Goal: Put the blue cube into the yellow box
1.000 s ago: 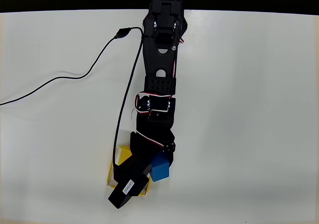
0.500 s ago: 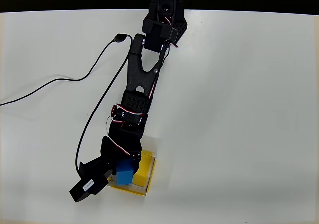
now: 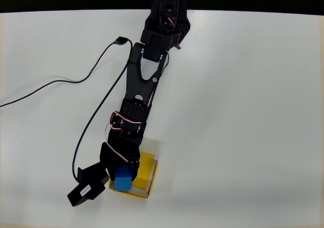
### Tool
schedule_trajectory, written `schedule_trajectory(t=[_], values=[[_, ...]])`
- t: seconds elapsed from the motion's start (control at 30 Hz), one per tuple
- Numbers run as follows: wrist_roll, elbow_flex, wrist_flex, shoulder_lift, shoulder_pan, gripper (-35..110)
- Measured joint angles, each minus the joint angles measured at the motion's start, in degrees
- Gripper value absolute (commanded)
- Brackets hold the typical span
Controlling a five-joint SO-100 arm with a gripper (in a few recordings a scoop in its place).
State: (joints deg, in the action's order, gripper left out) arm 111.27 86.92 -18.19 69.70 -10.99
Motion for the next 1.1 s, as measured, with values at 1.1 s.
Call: schedule_trajectory(t=[1.1], values=[[-4.1,12.3,0.0,21.3,3.7,7]])
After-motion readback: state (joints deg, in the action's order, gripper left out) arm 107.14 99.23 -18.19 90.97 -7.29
